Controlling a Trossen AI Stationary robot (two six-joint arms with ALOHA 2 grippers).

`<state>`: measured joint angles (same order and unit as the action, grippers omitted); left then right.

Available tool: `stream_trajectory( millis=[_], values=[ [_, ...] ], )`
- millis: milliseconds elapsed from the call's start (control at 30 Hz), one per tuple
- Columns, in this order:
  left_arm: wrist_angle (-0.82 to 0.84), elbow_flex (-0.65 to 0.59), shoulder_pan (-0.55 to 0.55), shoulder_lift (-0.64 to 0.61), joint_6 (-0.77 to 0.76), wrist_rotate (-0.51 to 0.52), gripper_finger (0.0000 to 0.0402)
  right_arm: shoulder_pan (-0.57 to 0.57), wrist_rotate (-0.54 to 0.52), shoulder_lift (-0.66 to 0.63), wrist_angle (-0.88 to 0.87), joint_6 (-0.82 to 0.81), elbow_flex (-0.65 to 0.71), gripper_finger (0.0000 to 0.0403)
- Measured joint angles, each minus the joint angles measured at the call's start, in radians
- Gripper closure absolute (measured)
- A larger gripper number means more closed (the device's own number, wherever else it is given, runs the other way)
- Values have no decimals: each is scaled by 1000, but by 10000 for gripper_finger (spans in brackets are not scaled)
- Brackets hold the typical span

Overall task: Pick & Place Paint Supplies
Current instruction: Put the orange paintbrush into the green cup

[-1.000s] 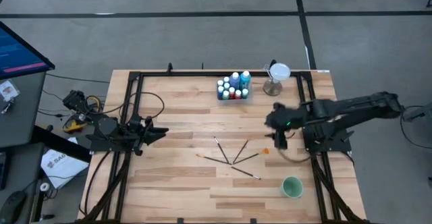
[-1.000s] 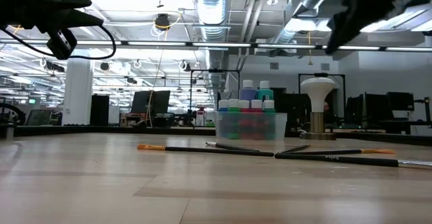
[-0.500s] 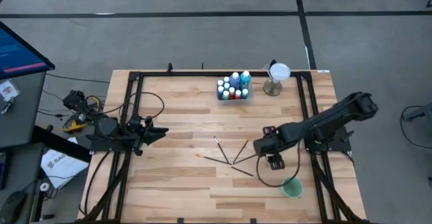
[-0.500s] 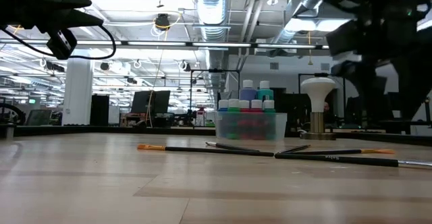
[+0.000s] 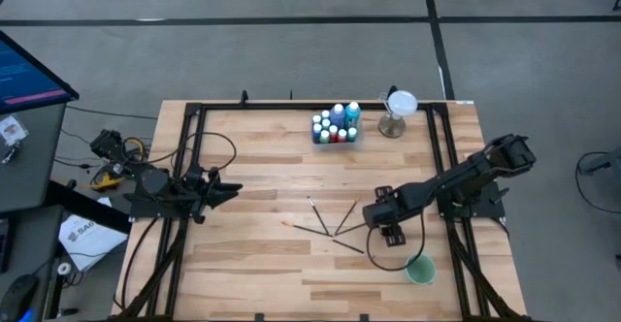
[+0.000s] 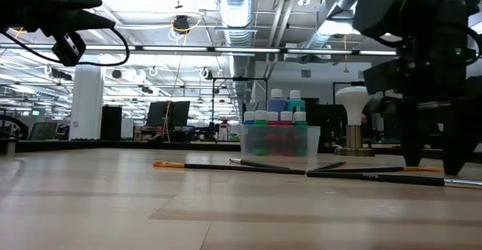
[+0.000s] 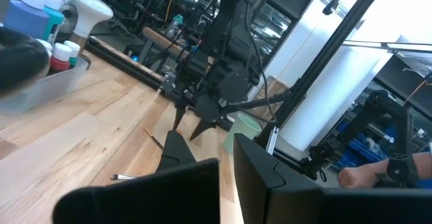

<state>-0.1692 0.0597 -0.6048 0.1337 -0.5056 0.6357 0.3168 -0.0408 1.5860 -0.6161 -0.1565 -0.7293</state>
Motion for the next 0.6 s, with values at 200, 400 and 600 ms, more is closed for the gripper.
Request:
stream_trajectory(
  millis=[200,400,600],
  values=[
    [-6,0,0,0,0,0,400,1,-9,-31,52,-20,41,240],
    [-14,0,0,0,0,0,400,-2,-21,-29,47,-42,41,353],
    [-14,0,0,0,0,0,400,-1,-23,-29,4,-112,35,395]
  ],
)
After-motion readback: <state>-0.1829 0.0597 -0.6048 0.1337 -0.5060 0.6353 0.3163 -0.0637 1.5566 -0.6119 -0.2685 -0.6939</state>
